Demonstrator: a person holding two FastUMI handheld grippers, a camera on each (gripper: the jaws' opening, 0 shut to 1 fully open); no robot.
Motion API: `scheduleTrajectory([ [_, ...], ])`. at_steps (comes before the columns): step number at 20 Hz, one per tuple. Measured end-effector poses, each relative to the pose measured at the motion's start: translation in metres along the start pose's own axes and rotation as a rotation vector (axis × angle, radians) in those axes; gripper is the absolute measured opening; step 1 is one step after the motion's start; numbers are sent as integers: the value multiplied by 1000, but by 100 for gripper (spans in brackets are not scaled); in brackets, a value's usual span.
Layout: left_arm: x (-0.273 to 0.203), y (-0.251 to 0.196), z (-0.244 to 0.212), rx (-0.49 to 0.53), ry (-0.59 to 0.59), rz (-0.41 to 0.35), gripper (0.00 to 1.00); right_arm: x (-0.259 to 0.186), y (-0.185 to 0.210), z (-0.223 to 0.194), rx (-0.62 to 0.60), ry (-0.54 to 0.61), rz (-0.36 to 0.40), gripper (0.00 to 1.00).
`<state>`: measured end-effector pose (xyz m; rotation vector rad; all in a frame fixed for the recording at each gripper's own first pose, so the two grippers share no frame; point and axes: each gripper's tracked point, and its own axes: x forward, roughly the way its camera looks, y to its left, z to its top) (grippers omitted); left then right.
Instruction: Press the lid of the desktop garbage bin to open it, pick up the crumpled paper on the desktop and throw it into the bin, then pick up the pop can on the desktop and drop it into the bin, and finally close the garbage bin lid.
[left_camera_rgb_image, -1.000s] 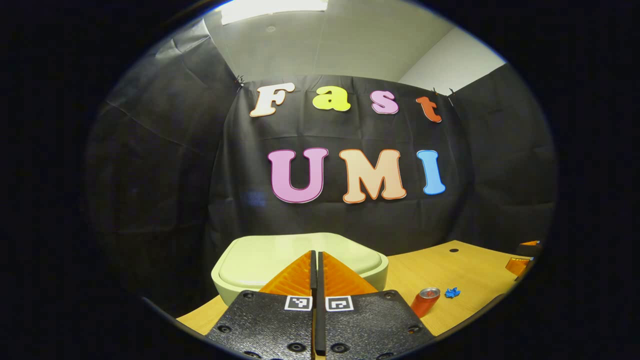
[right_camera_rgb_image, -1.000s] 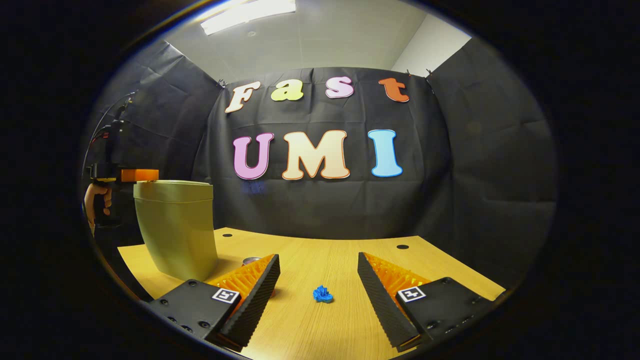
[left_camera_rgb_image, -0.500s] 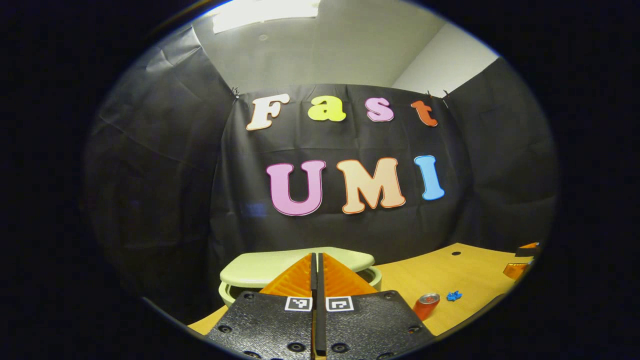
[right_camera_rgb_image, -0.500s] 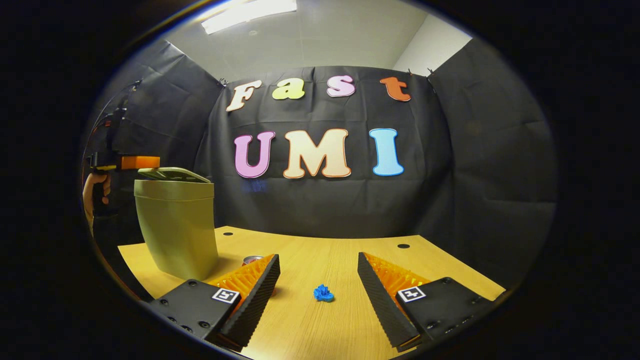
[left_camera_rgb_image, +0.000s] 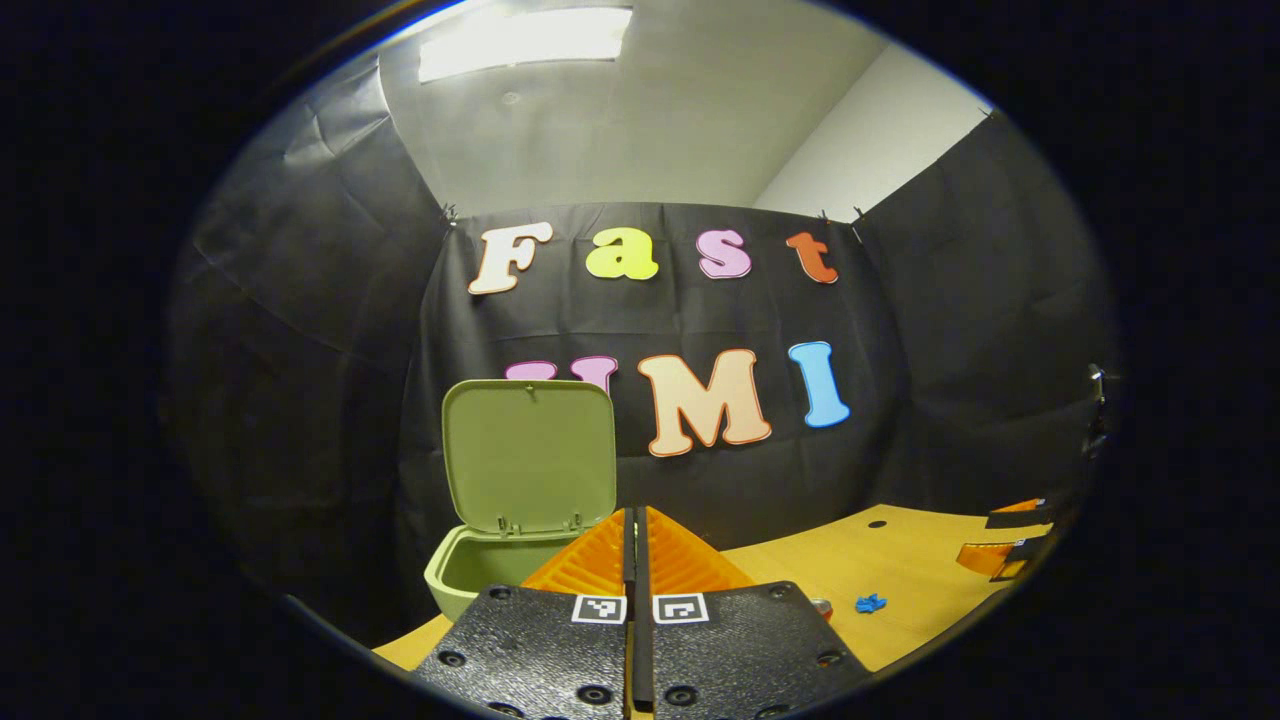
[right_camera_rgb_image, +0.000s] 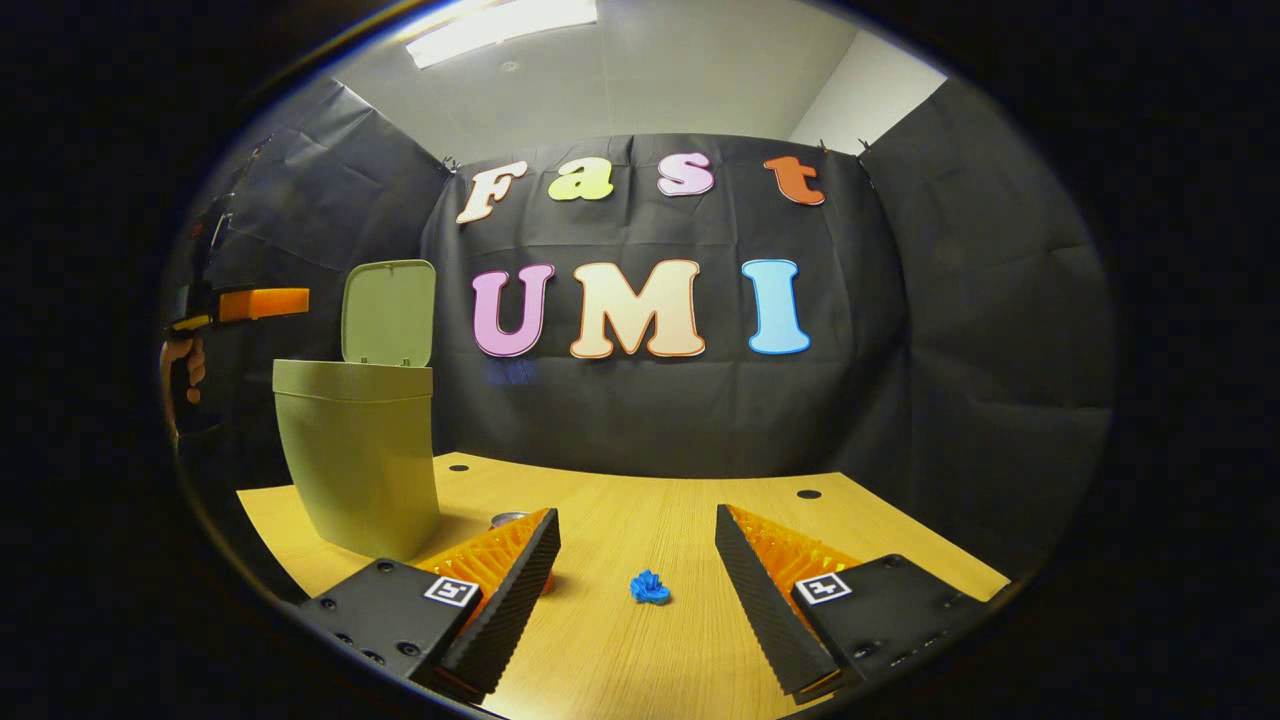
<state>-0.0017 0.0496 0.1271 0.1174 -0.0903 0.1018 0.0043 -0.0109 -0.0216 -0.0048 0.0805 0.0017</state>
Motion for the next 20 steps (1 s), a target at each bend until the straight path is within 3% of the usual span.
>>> scheduleTrajectory([
  [8, -16, -46, -46, -118, 36, -145, 0, 5, 11, -10, -18, 30, 28, 99],
  [20, -17, -59, -111, -173, 132, -210, 0, 17, 25, -27, -62, 63, 38, 99],
])
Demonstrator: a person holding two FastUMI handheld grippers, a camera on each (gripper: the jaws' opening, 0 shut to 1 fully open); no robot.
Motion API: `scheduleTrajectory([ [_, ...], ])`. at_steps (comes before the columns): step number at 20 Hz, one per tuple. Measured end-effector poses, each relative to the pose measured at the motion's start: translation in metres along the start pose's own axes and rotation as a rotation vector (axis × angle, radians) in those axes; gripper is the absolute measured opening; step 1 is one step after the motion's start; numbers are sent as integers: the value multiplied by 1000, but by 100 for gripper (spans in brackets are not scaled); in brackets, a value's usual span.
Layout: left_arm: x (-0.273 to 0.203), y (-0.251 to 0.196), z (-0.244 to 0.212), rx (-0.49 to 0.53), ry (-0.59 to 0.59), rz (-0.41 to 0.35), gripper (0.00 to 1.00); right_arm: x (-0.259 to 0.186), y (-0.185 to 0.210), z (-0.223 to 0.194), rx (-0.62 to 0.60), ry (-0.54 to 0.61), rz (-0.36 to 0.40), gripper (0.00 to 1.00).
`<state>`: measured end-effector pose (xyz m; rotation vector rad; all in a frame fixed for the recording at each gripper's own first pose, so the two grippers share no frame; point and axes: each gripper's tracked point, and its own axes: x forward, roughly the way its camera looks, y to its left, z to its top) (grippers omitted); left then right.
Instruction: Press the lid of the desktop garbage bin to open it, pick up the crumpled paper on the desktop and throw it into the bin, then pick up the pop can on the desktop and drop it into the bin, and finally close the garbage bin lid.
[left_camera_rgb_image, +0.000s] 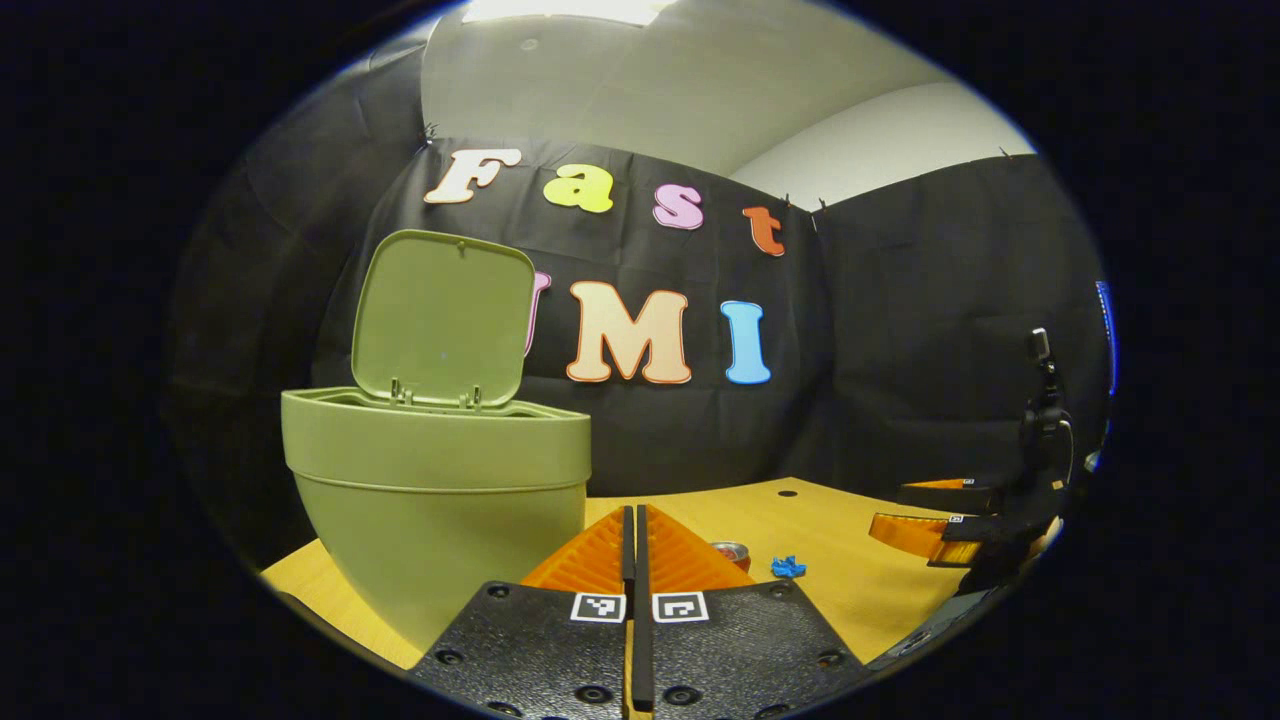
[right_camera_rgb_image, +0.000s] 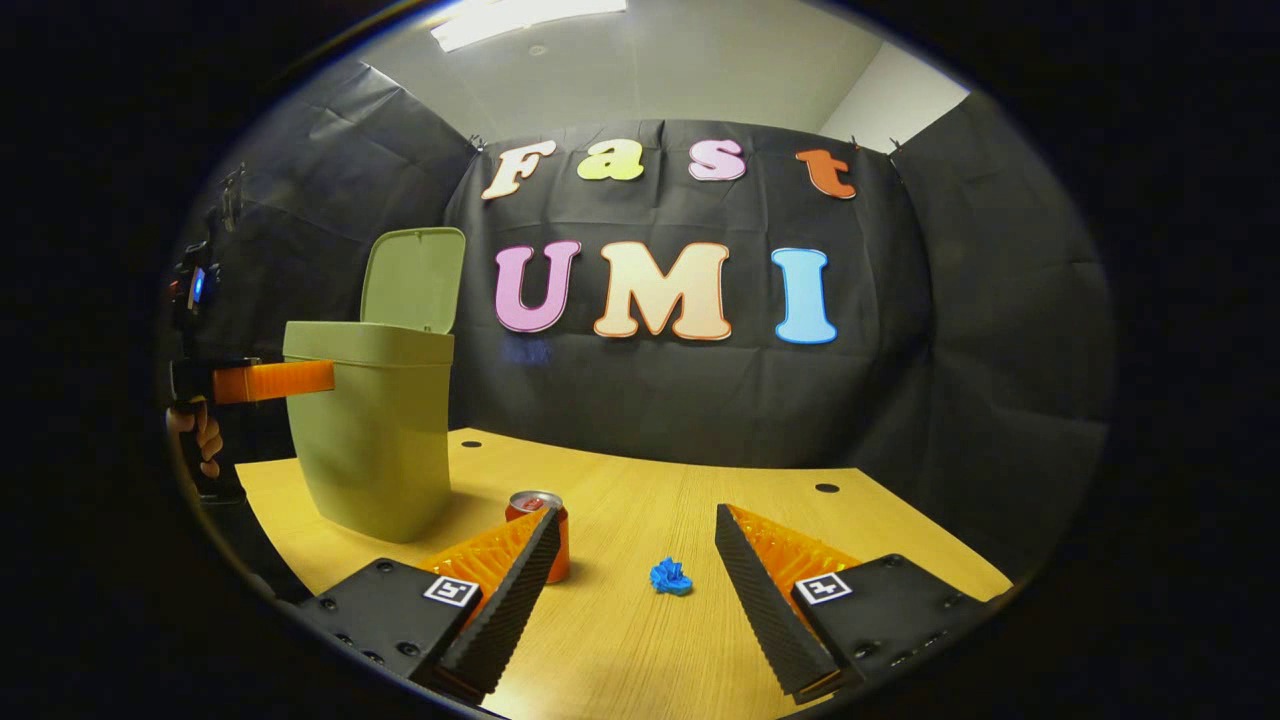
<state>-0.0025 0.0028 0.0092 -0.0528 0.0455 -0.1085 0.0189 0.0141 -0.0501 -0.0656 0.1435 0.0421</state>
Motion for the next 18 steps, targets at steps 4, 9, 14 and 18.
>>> scheduleTrajectory([
  [4, 3, 3, -15, -20, 27, -3, 0, 4, 3, -3, -1, 2, 5, 99],
  [9, 3, 7, -26, -40, 37, -1, 0, 11, -3, -11, -12, 19, -13, 99],
  [14, 5, 7, -34, -23, 54, -6, 0, 20, -14, -14, -24, 31, -37, 99],
  [18, 5, 0, -38, -12, 66, -23, 0, 36, -24, -17, -28, 83, -21, 99],
])
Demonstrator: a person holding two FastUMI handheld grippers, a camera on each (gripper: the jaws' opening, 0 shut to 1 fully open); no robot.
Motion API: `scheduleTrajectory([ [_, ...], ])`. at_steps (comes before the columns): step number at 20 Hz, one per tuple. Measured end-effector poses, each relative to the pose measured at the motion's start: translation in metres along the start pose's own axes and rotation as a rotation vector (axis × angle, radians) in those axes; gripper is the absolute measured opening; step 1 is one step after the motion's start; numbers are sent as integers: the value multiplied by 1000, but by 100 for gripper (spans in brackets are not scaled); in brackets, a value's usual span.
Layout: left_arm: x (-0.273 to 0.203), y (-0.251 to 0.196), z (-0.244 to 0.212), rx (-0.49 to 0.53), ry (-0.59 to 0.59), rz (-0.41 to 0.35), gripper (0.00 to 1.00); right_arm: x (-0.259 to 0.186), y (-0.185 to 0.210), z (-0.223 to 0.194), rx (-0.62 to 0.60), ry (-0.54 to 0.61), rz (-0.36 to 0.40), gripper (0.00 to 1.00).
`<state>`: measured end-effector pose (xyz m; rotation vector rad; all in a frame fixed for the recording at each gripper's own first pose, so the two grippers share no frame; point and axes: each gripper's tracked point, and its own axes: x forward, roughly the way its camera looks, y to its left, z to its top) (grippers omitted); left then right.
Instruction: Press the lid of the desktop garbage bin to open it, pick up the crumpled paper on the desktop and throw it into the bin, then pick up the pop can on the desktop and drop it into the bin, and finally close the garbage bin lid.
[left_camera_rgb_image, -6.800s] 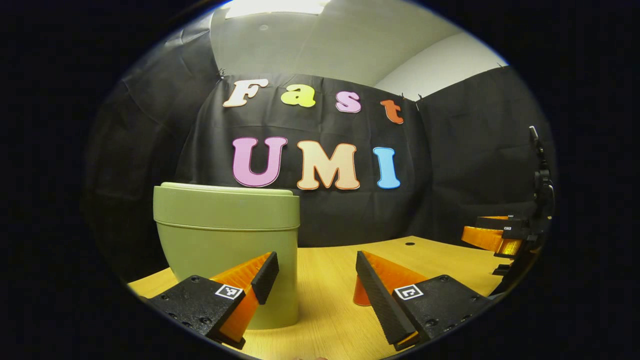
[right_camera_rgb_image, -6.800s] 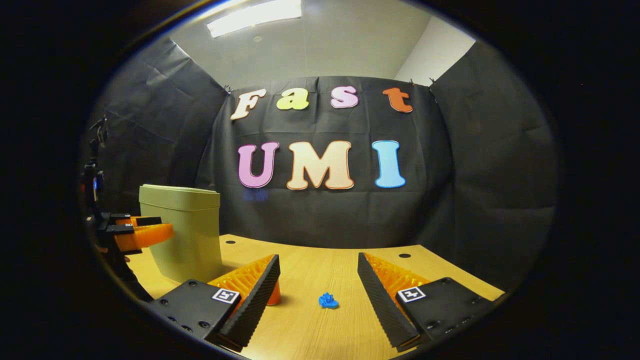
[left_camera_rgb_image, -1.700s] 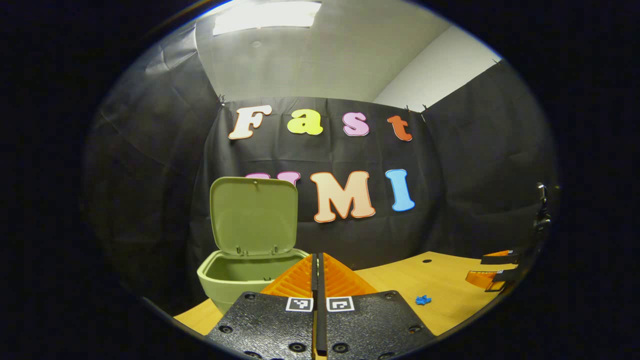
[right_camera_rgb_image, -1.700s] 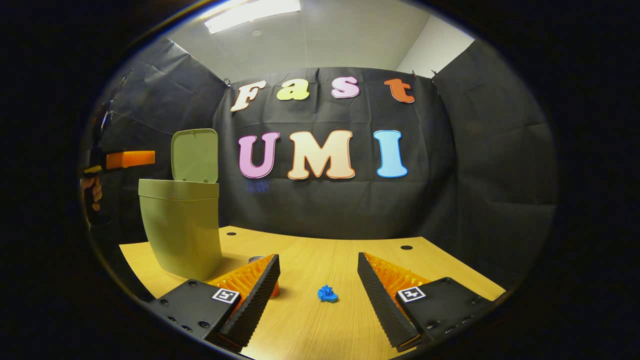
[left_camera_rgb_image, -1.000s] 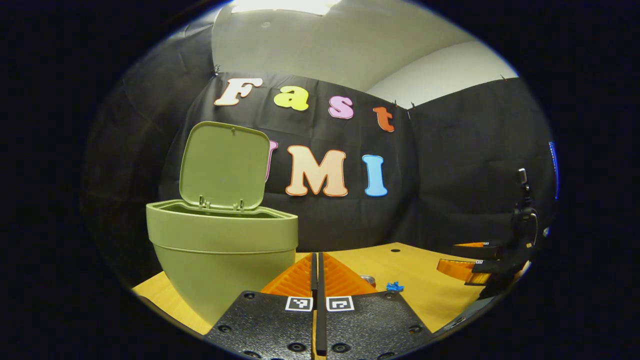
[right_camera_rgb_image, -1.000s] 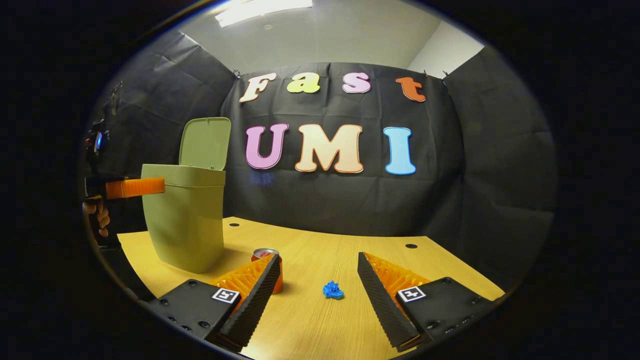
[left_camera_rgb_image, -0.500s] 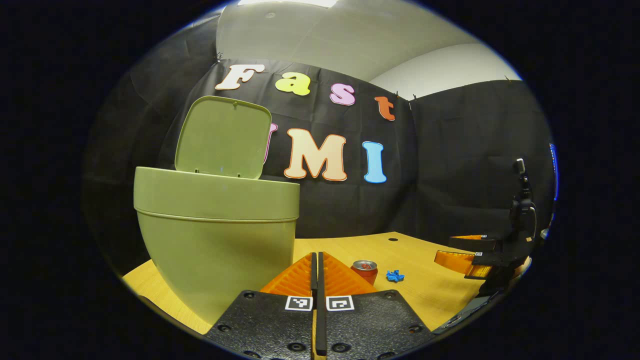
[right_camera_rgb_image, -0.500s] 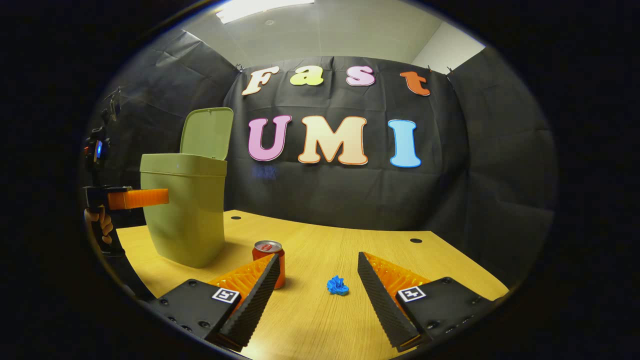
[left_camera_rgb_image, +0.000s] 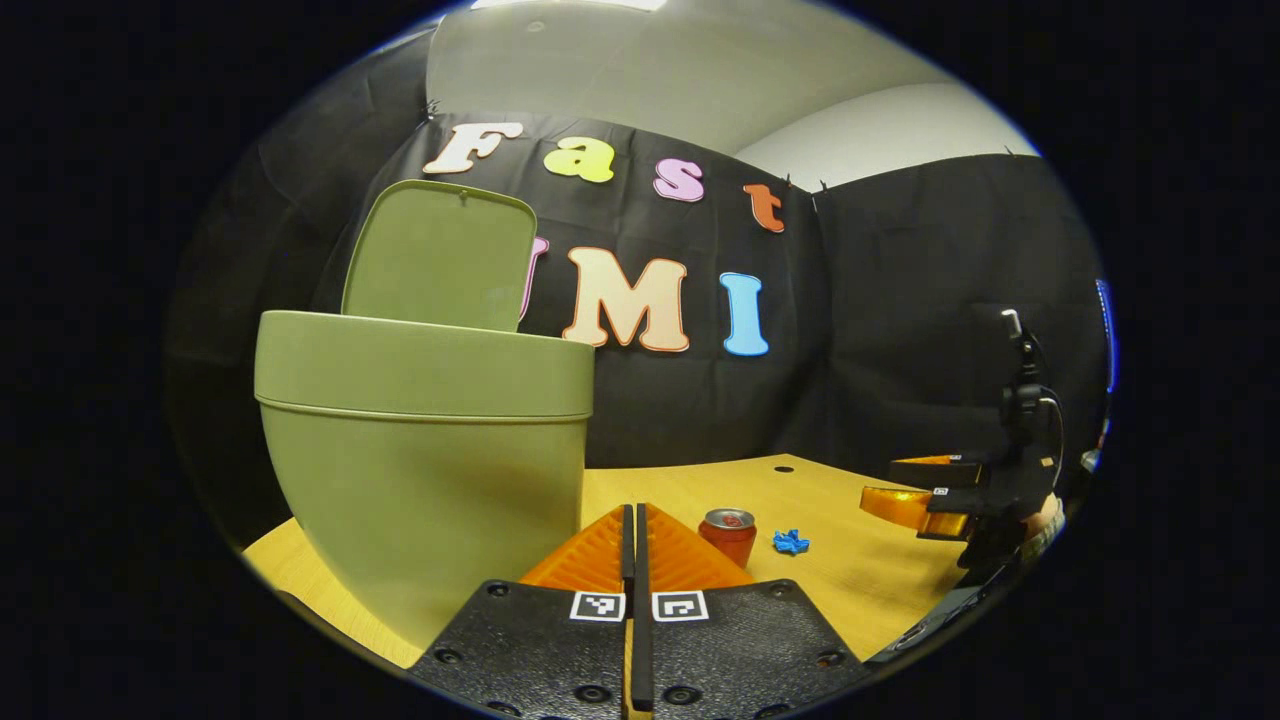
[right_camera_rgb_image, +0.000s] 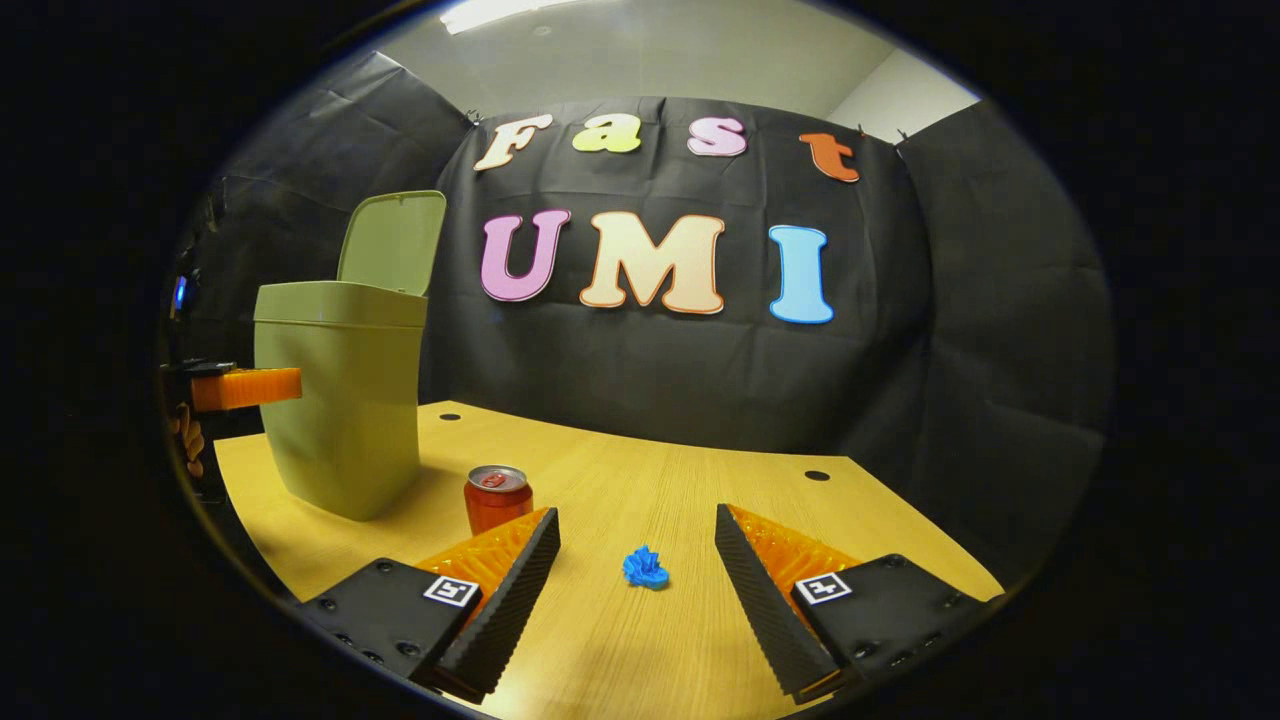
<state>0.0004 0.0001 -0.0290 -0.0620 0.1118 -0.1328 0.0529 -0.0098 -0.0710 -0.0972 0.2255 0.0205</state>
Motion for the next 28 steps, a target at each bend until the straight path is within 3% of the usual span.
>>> scheduleTrajectory([
  [6, 4, -12, -18, 42, 48, -40, 0, 29, -2, 4, -46, 99, 53, 99],
  [9, 6, -15, -26, 49, 77, -55, 6, 49, 1, -7, -80, 196, 97, 99],
  [13, 5, -19, -24, 57, 74, -68, 31, 75, 9, -33, -112, 351, 159, 100],
  [16, 4, -18, -20, 74, 63, -64, 72, 88, 11, -47, -128, 442, 179, 99],
  [18, 5, -18, -20, 74, 60, -66, 92, 94, 10, -55, -122, 491, 187, 99],
  [25, 5, -19, -22, 74, 67, -72, 97, 119, -3, -82, -133, 639, 175, 99],
  [28, 5, -12, -19, 79, 62, -54, 94, 123, -4, -89, -126, 675, 182, 99],
])
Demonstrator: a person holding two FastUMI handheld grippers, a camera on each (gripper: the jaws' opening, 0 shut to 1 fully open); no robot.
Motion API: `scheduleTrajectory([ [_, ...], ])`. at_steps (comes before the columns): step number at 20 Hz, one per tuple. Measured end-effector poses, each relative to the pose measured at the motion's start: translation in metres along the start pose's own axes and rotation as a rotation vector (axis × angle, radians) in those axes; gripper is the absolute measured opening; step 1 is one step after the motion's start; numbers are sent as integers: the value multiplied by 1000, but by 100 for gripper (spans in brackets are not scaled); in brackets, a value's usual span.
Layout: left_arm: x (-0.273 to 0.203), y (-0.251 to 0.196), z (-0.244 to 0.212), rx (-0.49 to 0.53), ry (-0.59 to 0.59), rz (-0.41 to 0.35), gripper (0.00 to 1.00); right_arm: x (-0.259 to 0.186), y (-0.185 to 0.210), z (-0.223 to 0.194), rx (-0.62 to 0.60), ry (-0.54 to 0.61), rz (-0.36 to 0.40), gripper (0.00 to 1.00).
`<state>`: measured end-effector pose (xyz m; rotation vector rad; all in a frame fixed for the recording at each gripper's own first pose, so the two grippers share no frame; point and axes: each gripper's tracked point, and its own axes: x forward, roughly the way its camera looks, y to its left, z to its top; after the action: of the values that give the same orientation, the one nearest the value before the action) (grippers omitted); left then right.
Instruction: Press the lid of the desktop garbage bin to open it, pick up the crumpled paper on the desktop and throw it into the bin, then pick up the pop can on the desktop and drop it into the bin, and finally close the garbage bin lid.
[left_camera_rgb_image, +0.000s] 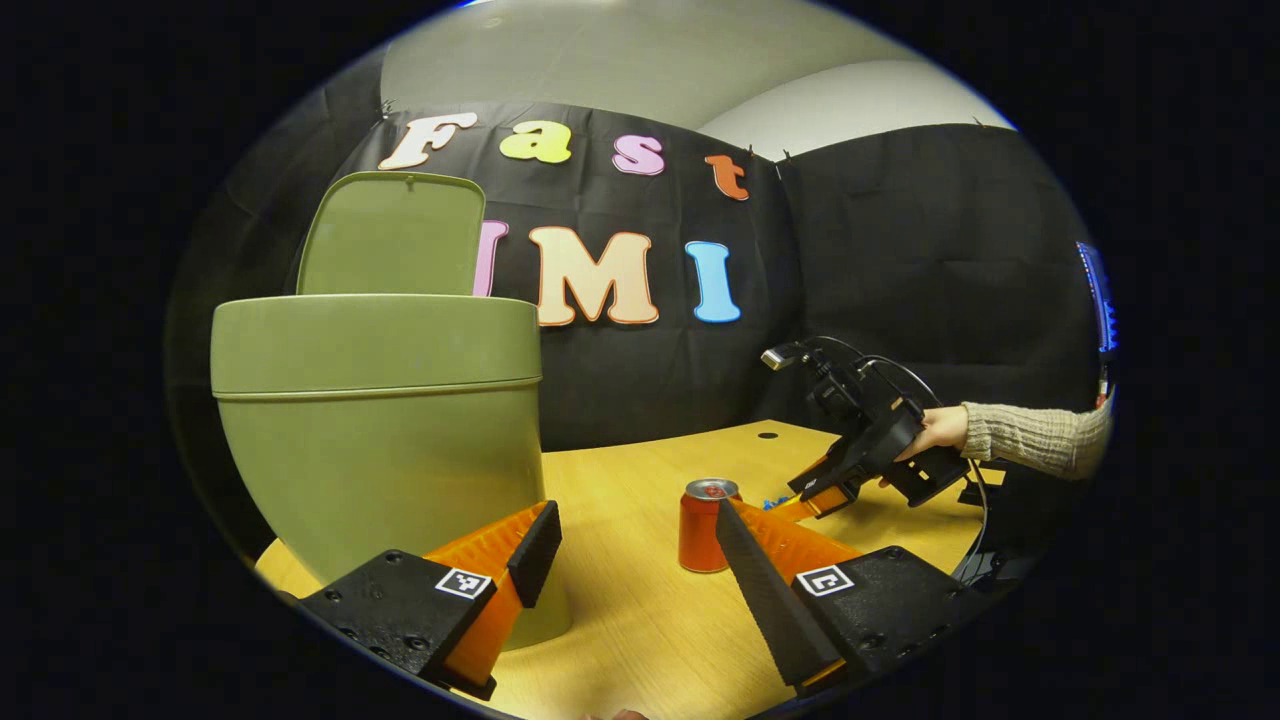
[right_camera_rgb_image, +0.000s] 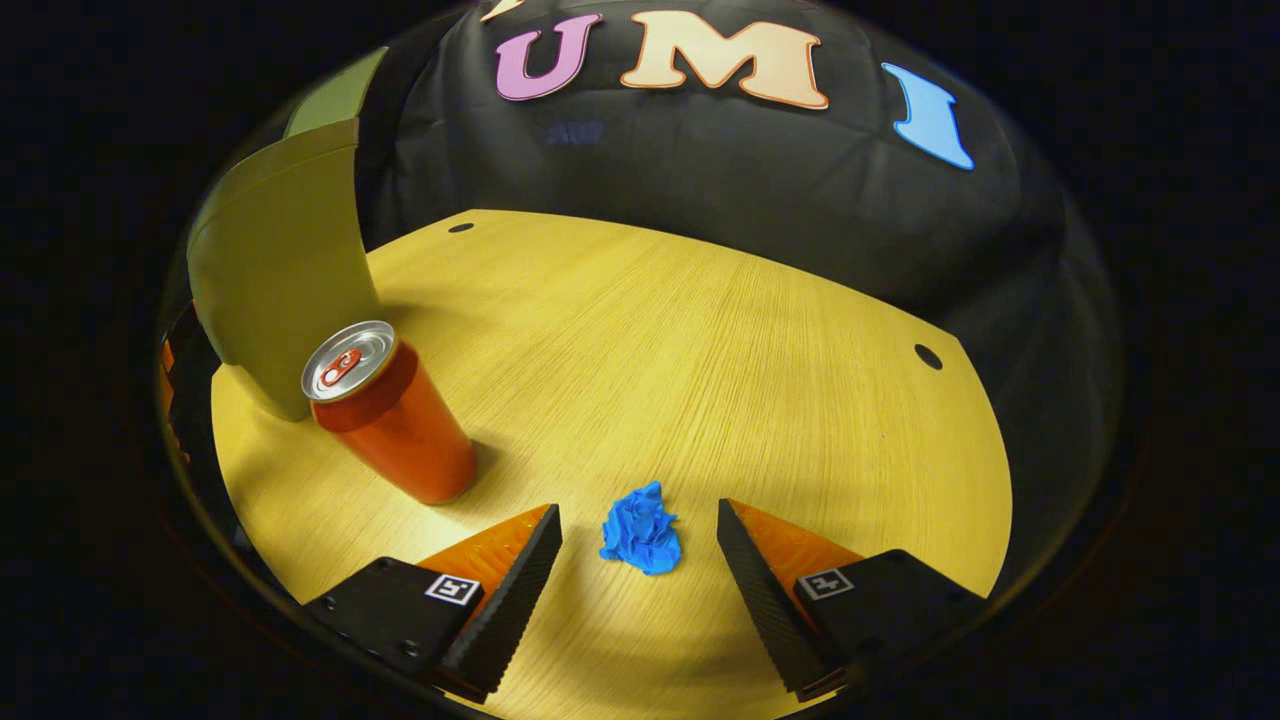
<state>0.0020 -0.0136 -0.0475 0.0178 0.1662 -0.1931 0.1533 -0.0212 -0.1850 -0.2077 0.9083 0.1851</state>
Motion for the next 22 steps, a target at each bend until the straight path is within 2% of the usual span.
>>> scheduleTrajectory([
  [4, 2, 1, -2, 0, 4, 3, 94, 4, 1, -1, 3, 29, 9, 98],
  [6, 2, -1, -3, 2, 7, -4, 94, 7, 3, -2, 25, 41, 31, 90],
  [7, 2, -1, -3, 2, 7, -5, 94, 9, 2, -2, 35, 50, 36, 83],
  [8, 2, -1, -2, 3, 6, -4, 94, 10, 2, -2, 42, 57, 41, 82],
  [10, 1, 2, 0, 5, 1, 4, 94, 11, -2, -3, 48, 68, 37, 70],
  [13, 2, 7, -1, -1, 3, 18, 94, 12, -4, -6, 42, 78, 31, 39],
  [14, 2, 6, -2, -4, 6, 20, 94, 11, -4, -5, 37, 73, 28, 39],
  [15, 2, 7, -4, -7, 9, 20, 94, 11, -3, -5, 34, 71, 26, 30],
  [18, 2, 6, -5, -11, 15, 18, 94, 7, -3, -7, 2, 71, 17, 32],
  [19, 1, 6, -5, -12, 15, 19, 94, 4, -3, -6, 2, 68, 17, 21],
  [22, 1, 5, -4, -14, 16, 16, 95, -6, -4, 2, 6, 37, 12, 21],
])
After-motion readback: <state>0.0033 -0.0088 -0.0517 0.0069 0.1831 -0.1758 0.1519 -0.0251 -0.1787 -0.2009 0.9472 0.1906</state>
